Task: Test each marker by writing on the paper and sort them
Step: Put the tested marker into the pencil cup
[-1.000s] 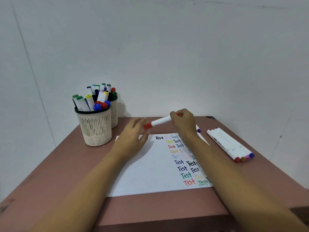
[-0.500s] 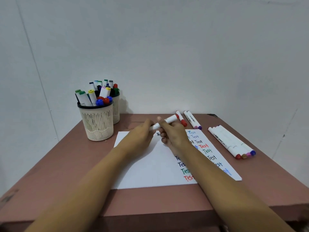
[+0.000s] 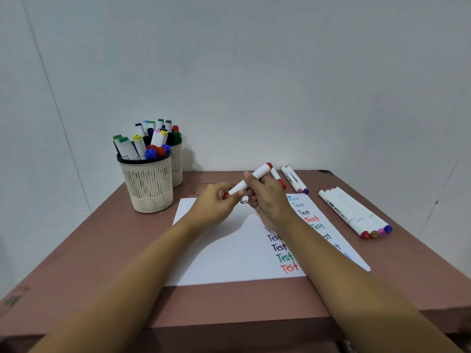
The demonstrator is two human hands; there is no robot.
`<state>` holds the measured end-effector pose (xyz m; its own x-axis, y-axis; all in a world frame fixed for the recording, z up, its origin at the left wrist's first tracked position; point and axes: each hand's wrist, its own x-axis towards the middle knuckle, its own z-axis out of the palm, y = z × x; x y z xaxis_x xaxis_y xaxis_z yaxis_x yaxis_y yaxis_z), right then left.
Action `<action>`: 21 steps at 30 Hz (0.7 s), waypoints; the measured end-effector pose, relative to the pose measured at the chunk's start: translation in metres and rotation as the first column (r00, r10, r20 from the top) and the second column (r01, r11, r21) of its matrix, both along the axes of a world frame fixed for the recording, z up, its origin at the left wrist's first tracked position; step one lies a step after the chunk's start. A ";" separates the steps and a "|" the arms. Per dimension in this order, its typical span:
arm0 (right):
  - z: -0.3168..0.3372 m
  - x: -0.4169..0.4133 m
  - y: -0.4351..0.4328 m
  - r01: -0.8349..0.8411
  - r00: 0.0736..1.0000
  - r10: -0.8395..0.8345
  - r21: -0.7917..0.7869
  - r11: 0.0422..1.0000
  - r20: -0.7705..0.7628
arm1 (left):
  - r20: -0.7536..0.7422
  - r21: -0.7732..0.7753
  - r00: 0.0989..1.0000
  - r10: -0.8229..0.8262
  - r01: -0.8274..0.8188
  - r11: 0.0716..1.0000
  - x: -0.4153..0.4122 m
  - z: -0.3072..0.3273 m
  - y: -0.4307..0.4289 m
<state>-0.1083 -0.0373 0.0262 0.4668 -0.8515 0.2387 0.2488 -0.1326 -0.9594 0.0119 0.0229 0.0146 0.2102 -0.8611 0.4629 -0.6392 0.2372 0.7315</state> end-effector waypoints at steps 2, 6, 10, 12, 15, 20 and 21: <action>0.001 0.000 0.000 -0.025 1.000 0.025 -0.030 0.999 0.002 | -0.099 0.007 0.994 -0.039 0.040 0.999 0.000 0.002 0.002; 0.002 -0.001 -0.001 -0.052 0.999 0.051 -0.073 0.996 -0.020 | -0.273 0.075 0.953 -0.133 0.159 0.984 0.000 0.005 0.007; 0.002 -0.002 -0.001 0.023 0.996 -0.033 -0.120 0.992 -0.086 | -0.158 0.090 0.984 -0.082 0.097 0.991 -0.001 0.004 0.006; 0.002 -0.001 0.000 0.081 0.992 -0.087 -0.071 0.994 -0.087 | 0.089 0.079 0.996 0.010 -0.017 0.997 -0.001 0.001 0.003; 0.004 0.002 0.003 0.127 0.990 -0.124 0.049 0.991 -0.068 | 0.253 0.082 0.965 0.075 -0.098 0.992 -0.001 -0.003 0.004; 0.002 0.006 0.004 0.224 0.951 -0.212 0.030 0.974 -0.227 | 0.451 0.048 0.877 0.162 -0.205 0.978 -0.002 -0.002 0.003; 0.002 0.006 0.004 0.229 0.949 -0.216 0.029 0.973 -0.228 | 0.460 0.061 0.874 0.157 -0.207 0.976 -0.004 -0.002 0.003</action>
<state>-0.1018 -0.0335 0.0284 0.2999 -0.9486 0.1012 -0.0015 -0.1066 -0.9943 0.0078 0.0258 0.0127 0.1588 -0.8766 0.4542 -0.9294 0.0225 0.3684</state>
